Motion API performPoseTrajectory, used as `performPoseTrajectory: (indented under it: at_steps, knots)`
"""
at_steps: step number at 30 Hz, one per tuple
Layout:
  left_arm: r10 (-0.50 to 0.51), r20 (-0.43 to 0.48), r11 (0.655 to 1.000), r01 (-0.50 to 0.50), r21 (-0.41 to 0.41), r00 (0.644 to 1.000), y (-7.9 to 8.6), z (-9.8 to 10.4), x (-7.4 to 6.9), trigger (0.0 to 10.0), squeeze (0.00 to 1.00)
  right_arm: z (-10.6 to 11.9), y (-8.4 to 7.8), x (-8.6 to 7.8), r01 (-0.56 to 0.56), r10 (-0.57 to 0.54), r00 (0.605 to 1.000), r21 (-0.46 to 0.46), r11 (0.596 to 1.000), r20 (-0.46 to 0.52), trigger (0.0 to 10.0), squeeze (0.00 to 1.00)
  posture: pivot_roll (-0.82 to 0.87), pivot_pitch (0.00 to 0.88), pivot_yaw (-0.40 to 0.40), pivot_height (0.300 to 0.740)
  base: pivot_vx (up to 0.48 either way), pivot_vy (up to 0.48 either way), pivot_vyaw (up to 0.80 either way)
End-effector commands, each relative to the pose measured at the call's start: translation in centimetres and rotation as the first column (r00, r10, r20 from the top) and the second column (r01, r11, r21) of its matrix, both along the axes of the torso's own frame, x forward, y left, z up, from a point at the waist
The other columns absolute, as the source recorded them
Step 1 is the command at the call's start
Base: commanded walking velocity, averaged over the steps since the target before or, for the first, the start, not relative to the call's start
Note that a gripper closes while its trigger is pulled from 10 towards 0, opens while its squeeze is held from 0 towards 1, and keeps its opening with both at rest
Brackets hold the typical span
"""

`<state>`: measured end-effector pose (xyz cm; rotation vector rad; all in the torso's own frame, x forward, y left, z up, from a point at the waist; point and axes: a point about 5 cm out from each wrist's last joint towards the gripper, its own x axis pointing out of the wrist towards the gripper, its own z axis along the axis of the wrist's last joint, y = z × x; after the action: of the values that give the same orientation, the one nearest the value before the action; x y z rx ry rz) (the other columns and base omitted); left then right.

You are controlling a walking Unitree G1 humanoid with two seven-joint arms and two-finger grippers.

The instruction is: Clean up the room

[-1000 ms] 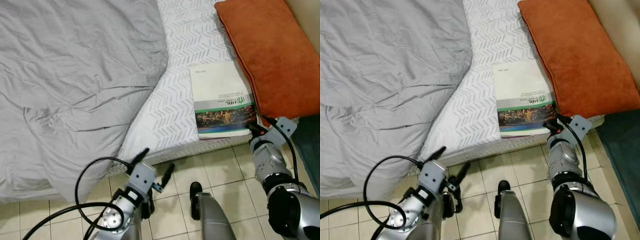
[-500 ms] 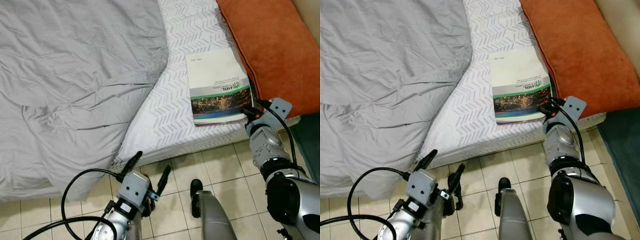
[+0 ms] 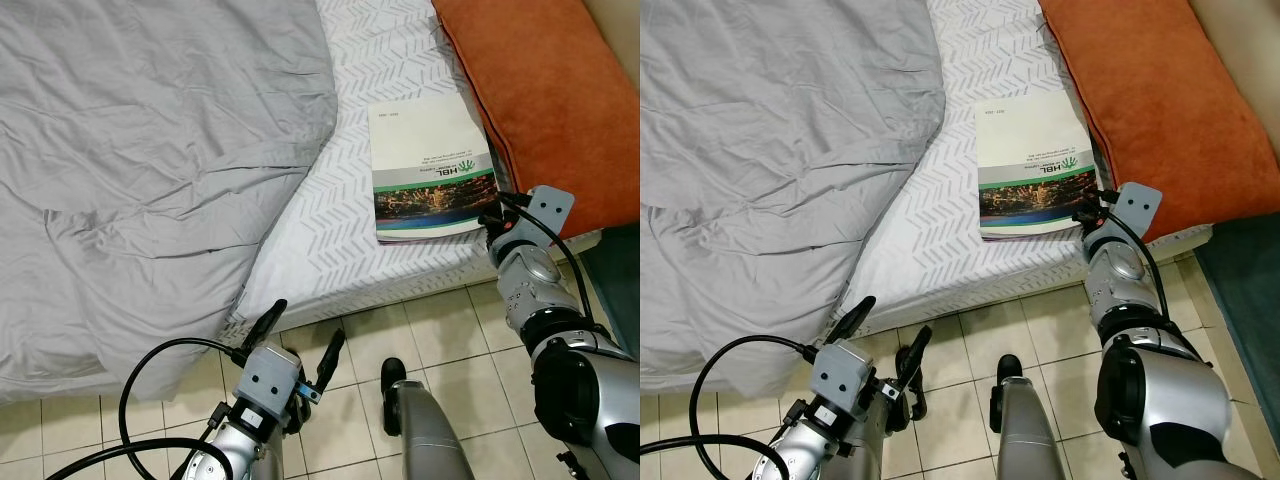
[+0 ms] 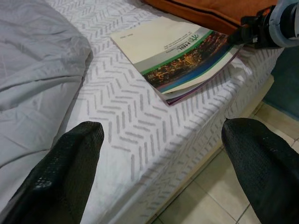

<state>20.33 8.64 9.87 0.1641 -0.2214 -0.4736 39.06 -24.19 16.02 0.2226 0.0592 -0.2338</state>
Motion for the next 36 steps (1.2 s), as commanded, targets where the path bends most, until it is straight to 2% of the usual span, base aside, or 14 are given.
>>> performPoseTrajectory:
  at_steps: [1, 5, 6, 12, 13, 17, 22, 25, 26, 27, 28, 30, 34, 36]
  knots:
    - [-0.004, -0.053, 1.000, 0.006, 0.026, 0.999, 0.2, -1.0, -1.0, 10.0, 0.00, -0.8, -0.1, -0.3, 0.002, -0.004, 0.999, -0.032, 0.999, -0.045, 10.0, 1.00, 0.09, 0.622, 0.119, 0.740, 0.000, 0.000, 0.00]
    - [-0.005, -0.058, 1.000, 0.006, 0.029, 0.998, 0.2, -1.0, -1.3, 10.0, 0.00, -0.4, -0.4, -0.2, 0.000, -0.006, 0.999, -0.130, 0.992, -0.053, 10.0, 1.00, 0.09, 0.621, 0.117, 0.740, 0.000, 0.000, 0.00]
    - [-0.006, -0.060, 1.000, 0.008, 0.029, 0.998, 0.0, -1.0, -1.4, 10.0, 0.00, 0.0, -0.6, -0.2, -0.013, 0.001, 0.998, -0.210, 0.978, -0.055, 10.0, 1.00, 0.08, 0.622, 0.115, 0.740, 0.000, 0.000, 0.00]
    - [-0.009, -0.061, 1.000, 0.011, 0.027, 0.998, -0.2, -1.1, -1.5, 10.0, 0.00, 1.2, -0.8, 0.1, -0.030, 0.018, 0.999, -0.353, 0.935, -0.037, 10.0, 1.00, 0.07, 0.615, 0.105, 0.740, 0.000, 0.000, 0.00]
    - [0.010, -0.074, 1.000, -0.008, 0.024, 0.997, 0.0, -1.3, -1.4, 10.0, 0.00, 1.9, -0.8, 0.2, -0.030, 0.032, 0.999, -0.384, 0.923, -0.002, 10.0, 1.00, 0.06, 0.595, 0.087, 0.740, 0.000, 0.000, 0.00]
    - [0.050, -0.134, 0.998, -0.043, 0.053, 0.990, 1.0, -2.2, -1.4, 10.0, 0.00, 1.3, -0.6, -0.2, -0.058, 0.075, 0.997, -0.357, 0.932, 0.035, 10.0, 1.00, 0.03, 0.541, 0.062, 0.740, 0.000, 0.000, 0.00]
    - [0.140, -0.271, 0.990, -0.130, 0.054, 0.953, 3.3, -4.0, -0.9, 10.0, 0.00, -2.6, -0.6, -2.0, -0.085, 0.090, 0.996, -0.247, 0.965, 0.007, 10.0, 1.00, -0.01, 0.458, 0.039, 0.740, 0.000, 0.000, 0.00]
    - [0.239, -0.301, 0.970, -0.214, 0.114, 0.923, 5.2, -5.2, 0.6, 10.0, 0.00, -5.9, -0.1, -4.0, -0.106, 0.103, 0.994, -0.253, 0.961, -0.027, 10.0, 1.00, -0.03, 0.385, 0.025, 0.740, 0.000, 0.000, 0.00]
    - [0.239, -0.301, 0.970, -0.214, 0.114, 0.923, 5.2, -5.2, 0.6, 10.0, 0.00, -5.9, -0.1, -4.0, -0.106, 0.103, 0.994, -0.253, 0.961, -0.027, 10.0, 1.00, -0.03, 0.385, 0.025, 0.740, 0.000, 0.000, 0.00]
    - [0.282, -0.310, 0.958, -0.248, 0.144, 0.908, 5.9, -5.6, 1.3, 10.0, 0.00, -7.0, 0.3, -5.1, -0.114, 0.112, 0.993, -0.251, 0.961, -0.025, 10.0, 1.00, -0.05, 0.328, 0.019, 0.740, 0.000, 0.000, 0.00]
    - [0.307, -0.316, 0.950, -0.268, 0.163, 0.898, 6.4, -5.8, 1.6, 10.0, 0.00, -7.6, 0.5, -5.8, -0.118, 0.116, 0.993, -0.248, 0.962, -0.021, 10.0, 1.00, -0.05, 0.328, 0.019, 0.740, 0.000, 0.000, 0.00]
    - [0.329, -0.316, 0.943, -0.295, 0.152, 0.890, 6.9, -5.8, 2.9, 10.0, 0.00, -8.7, 1.2, -7.2, -0.118, 0.120, 0.993, -0.223, 0.968, -0.002, 10.0, 1.00, -0.07, 0.239, 0.018, 0.740, 0.000, 0.000, 0.00]
    - [0.341, -0.284, 0.939, -0.310, 0.148, 0.896, 7.2, -5.2, 4.4, 10.0, 0.00, -9.3, 2.3, -8.8, -0.118, 0.125, 0.992, -0.191, 0.974, 0.026, 10.0, 1.00, -0.08, 0.186, 0.022, 0.740, 0.000, 0.000, 0.00]
    - [0.361, -0.275, 0.932, -0.335, 0.140, 0.891, 7.5, -5.1, 5.2, 10.0, 0.00, -9.7, 3.1, -9.7, -0.117, 0.123, 0.992, -0.159, 0.980, 0.030, 10.0, 1.00, -0.10, 0.104, 0.027, 0.740, 0.000, 0.000, 0.00]
